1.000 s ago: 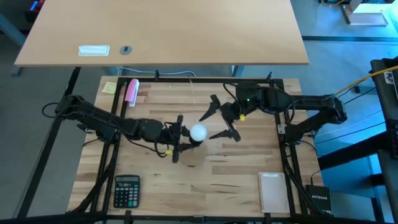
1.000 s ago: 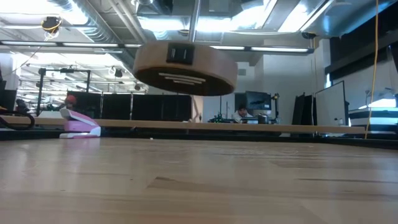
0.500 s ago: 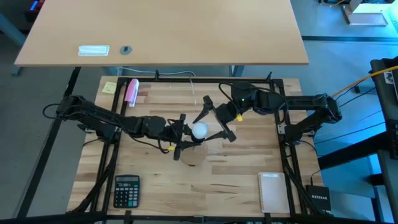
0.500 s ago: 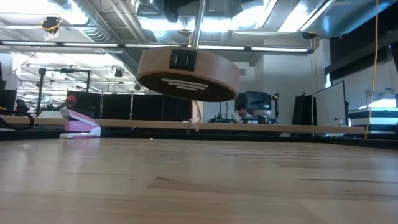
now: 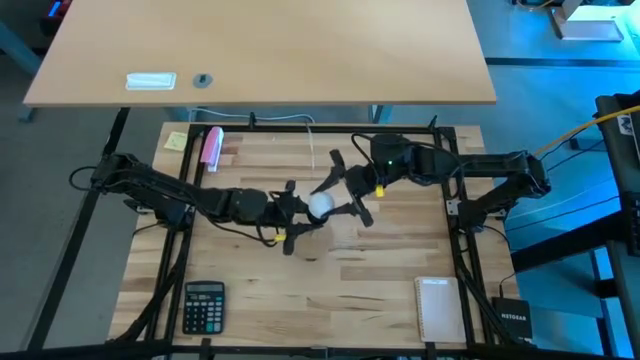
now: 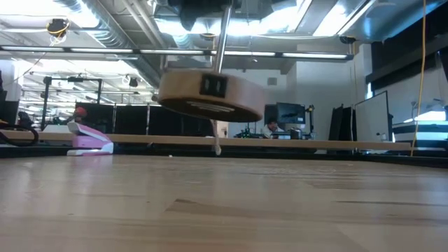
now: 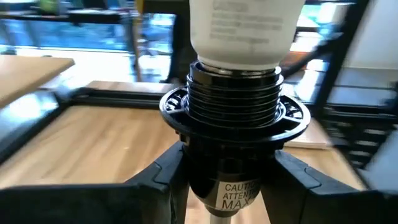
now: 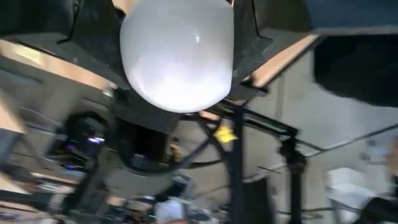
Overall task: Screw lightbulb
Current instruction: Insert the lightbulb into the lamp
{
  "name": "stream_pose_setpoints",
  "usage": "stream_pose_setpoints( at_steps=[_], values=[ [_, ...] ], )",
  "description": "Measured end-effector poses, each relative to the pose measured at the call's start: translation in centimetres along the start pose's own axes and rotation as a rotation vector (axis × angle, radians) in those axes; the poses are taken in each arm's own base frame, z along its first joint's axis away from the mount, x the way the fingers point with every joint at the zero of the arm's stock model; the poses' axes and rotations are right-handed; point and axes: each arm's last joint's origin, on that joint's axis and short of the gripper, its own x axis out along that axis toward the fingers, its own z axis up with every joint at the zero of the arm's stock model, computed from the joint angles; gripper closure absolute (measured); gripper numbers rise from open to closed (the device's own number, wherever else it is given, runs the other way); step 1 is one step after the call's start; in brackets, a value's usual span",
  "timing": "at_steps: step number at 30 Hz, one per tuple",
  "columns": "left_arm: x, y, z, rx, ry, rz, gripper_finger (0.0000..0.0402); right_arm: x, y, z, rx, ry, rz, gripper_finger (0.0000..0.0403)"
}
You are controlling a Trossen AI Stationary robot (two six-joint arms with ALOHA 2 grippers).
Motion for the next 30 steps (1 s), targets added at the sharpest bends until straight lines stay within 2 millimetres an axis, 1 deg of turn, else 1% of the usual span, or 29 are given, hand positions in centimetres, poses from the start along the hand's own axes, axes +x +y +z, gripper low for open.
stream_pose_setpoints(
  at_steps=[9, 12, 14, 18, 21, 23, 30],
  values=[
    [-0.4, 0.9, 0.2, 0.044, -0.03, 0.407, 0.0264, -0.1, -1.1, -0.2, 0.122, 0.061, -0.385, 0.0178],
    [-0.5, 1.2, 0.3, 0.045, -0.045, 0.52, 0.0264, -0.1, -1.5, -0.2, 0.198, 0.051, -0.491, 0.0178],
    [-0.5, 1.3, 0.4, 0.039, -0.059, 0.576, 0.0264, 0.1, -1.6, -0.4, 0.232, 0.048, -0.528, 0.0178],
    [-0.6, 1.5, 0.4, 0.049, -0.053, 0.617, 0.0264, 0.4, -1.7, -0.6, 0.258, 0.034, -0.52, 0.0178],
    [-0.5, 1.4, 0.3, 0.074, -0.042, 0.596, 0.0264, 0.5, -1.7, -0.5, 0.243, 0.023, -0.482, 0.0172],
    [-0.5, 1.3, 0.3, 0.074, -0.042, 0.591, 0.0264, 0.5, -1.7, -0.4, 0.219, 0.013, -0.47, 0.0157],
    [-0.6, 1.4, 0.4, 0.084, -0.036, 0.587, 0.0264, 0.5, -1.5, -0.1, 0.18, 0.026, -0.403, 0.0085]
  ],
)
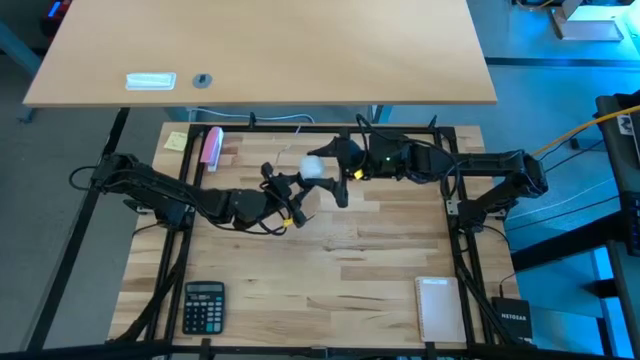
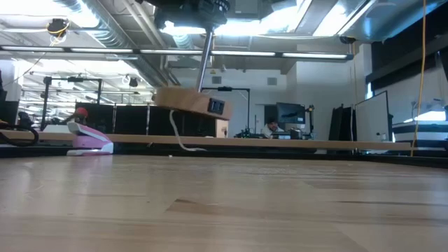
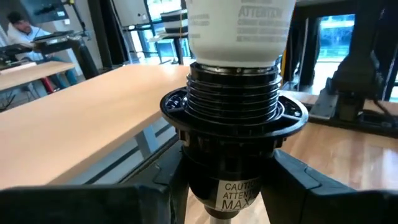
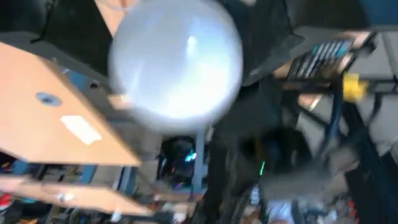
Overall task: Screw lightbulb
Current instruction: Insert the lightbulb into the lamp
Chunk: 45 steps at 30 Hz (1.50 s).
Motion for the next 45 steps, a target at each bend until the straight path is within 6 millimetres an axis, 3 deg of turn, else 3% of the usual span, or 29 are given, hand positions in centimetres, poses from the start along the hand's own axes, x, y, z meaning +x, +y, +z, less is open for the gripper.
stream_pose_setpoints(
  at_steps=[4, 10, 18, 21, 27, 34, 45],
  values=[
    [-0.1, 0.1, 0.7, -0.03, -0.025, -0.002, 0.0264, -0.1, 0.1, -0.2, -0.005, 0.012, 0.03, 0.0061],
    [-0.1, 0.1, 0.4, -0.004, -0.009, -0.017, 0.0264, -2.0, 0.1, 0.8, -0.012, 0.014, 0.041, 0.0057],
    [-0.1, -0.6, 0.5, -0.008, -0.017, -0.419, 0.0264, -4.9, 0.4, 0.7, -0.13, 0.11, 0.24, 0.0059],
    [0.0, -0.7, 0.4, -0.032, -0.01, -0.585, 0.0264, -4.8, 0.5, 0.6, -0.136, 0.105, 0.28, 0.0059],
    [0.0, -0.8, 0.4, -0.05, -0.006, -0.721, 0.0264, -4.0, 0.9, 1.1, -0.169, -0.001, 0.427, 0.0059],
    [0.1, -0.8, 0.3, -0.053, 0.001, -0.766, 0.0264, -2.1, 1.2, 0.3, -0.154, -0.011, 0.538, 0.0059],
    [0.1, -0.8, 0.1, -0.051, 0.024, -0.775, 0.0264, -1.6, 1.3, 0.6, -0.176, -0.081, 0.58, 0.0059]
  ],
)
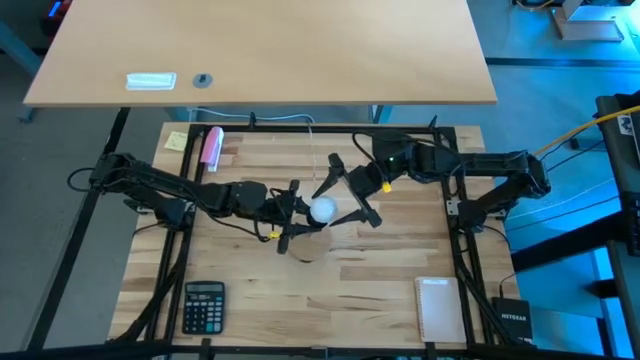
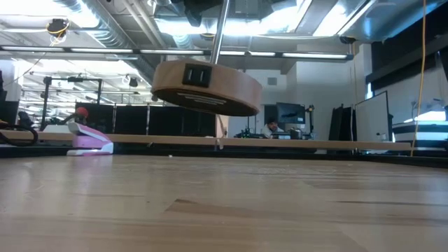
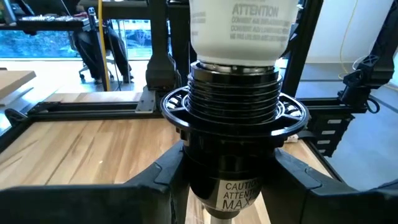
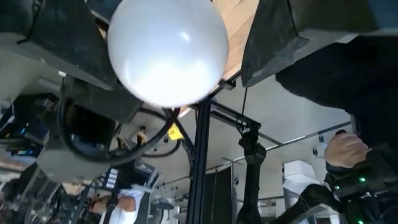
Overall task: Screw lightbulb
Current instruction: Insert the lightbulb into the lamp
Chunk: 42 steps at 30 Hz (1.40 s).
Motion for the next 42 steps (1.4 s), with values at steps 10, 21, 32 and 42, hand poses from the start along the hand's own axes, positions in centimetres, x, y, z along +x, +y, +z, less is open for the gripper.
stream_pose_setpoints(
  at_steps=[10, 21, 32, 42],
  values=[
    [0.0, 0.0, -0.1, -0.01, 0.005, 0.0, 0.0264, 0.3, -0.2, -0.6, -0.013, 0.038, -0.023, 0.012],
    [-0.2, 0.5, -0.3, -0.01, 0.011, 0.283, 0.0264, 0.0, -0.7, -1.0, 0.109, 0.134, -0.287, 0.0161],
    [-0.6, 1.4, -0.3, -0.011, -0.013, 0.69, 0.0264, 1.0, -2.2, -2.4, 0.248, 0.17, -0.562, 0.0161],
    [-0.7, 1.0, -0.6, 0.013, 0.023, 0.725, 0.0264, 1.3, -2.4, -2.5, 0.25, 0.145, -0.554, 0.0114]
  ],
)
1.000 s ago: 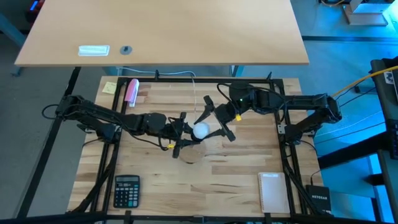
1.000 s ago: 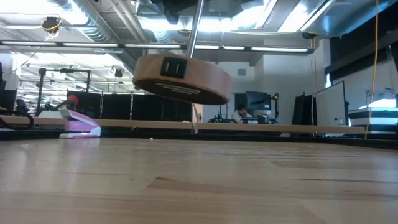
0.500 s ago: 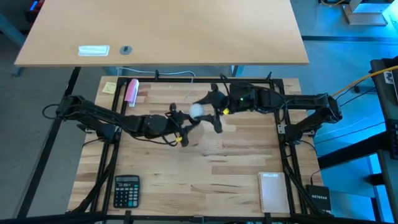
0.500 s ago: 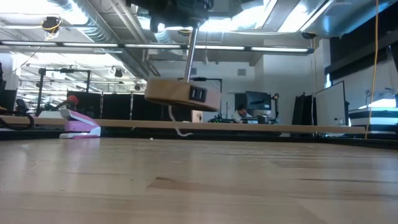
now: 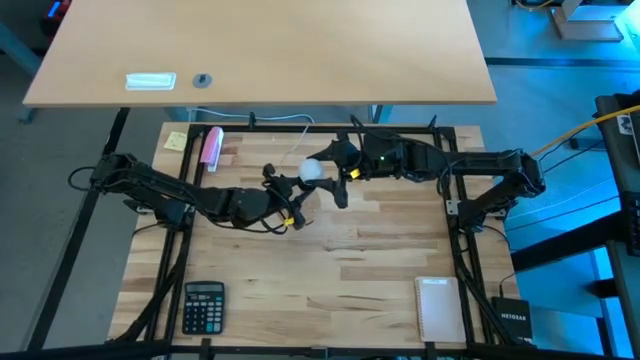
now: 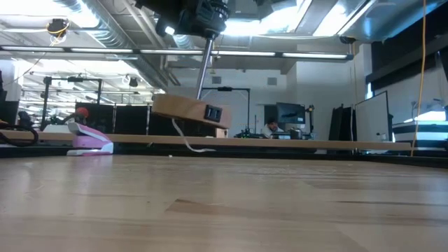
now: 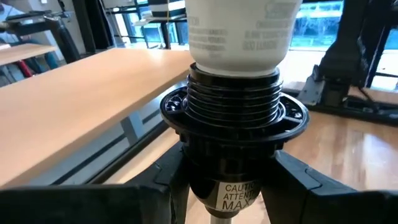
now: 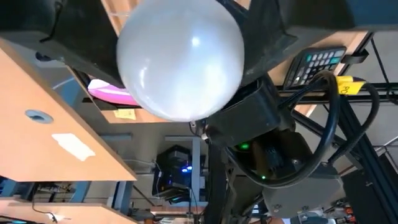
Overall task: Screw lightbulb
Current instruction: Insert the lightbulb into the lamp
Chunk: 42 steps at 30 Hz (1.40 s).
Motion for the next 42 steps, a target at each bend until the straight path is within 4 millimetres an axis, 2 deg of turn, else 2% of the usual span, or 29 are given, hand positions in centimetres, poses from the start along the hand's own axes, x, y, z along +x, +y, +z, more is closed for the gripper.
stream_pose_setpoints(
  at_steps=[6, 10, 13, 15, 19, 26, 29, 34, 39, 42],
  values=[
    [-0.2, 0.2, 0.7, -0.032, -0.021, 0.008, 0.0264, -0.2, 0.1, -0.6, 0.001, 0.05, 0.022, 0.0063],
    [-0.1, 0.1, 0.4, -0.008, -0.005, 0.009, 0.0264, -2.6, 0.3, 0.8, -0.026, 0.016, 0.025, 0.0048],
    [-0.1, 0.1, 0.4, -0.011, -0.006, -0.015, 0.0264, -3.8, 0.4, 0.7, -0.055, 0.066, 0.044, 0.0046],
    [-0.1, -0.1, 0.3, -0.001, -0.001, -0.097, 0.0264, -4.9, 0.5, 0.8, -0.091, 0.092, 0.06, 0.0046],
    [0.0, -0.7, 0.4, 0.016, 0.002, -0.38, 0.0264, -6.4, 0.8, 1.2, -0.158, 0.085, 0.146, 0.0046],
    [0.1, -1.3, 0.3, -0.015, -0.005, -0.684, 0.0264, -5.4, 1.4, 1.7, -0.194, -0.025, 0.4, 0.0046],
    [0.1, -1.4, 0.3, -0.023, -0.011, -0.713, 0.0264, -4.1, 1.7, 1.4, -0.198, -0.054, 0.517, 0.0046],
    [0.1, -1.6, 0.3, -0.029, -0.007, -0.762, 0.0264, -2.5, 2.1, 1.2, -0.226, -0.106, 0.558, 0.0046],
    [0.0, -1.6, 0.3, -0.027, -0.005, -0.768, 0.0264, -2.3, 2.2, 1.4, -0.245, -0.136, 0.595, 0.0049],
    [0.0, -1.6, 0.2, -0.025, -0.002, -0.769, 0.0264, -2.3, 2.2, 1.2, -0.244, -0.123, 0.596, 0.0067]
  ],
)
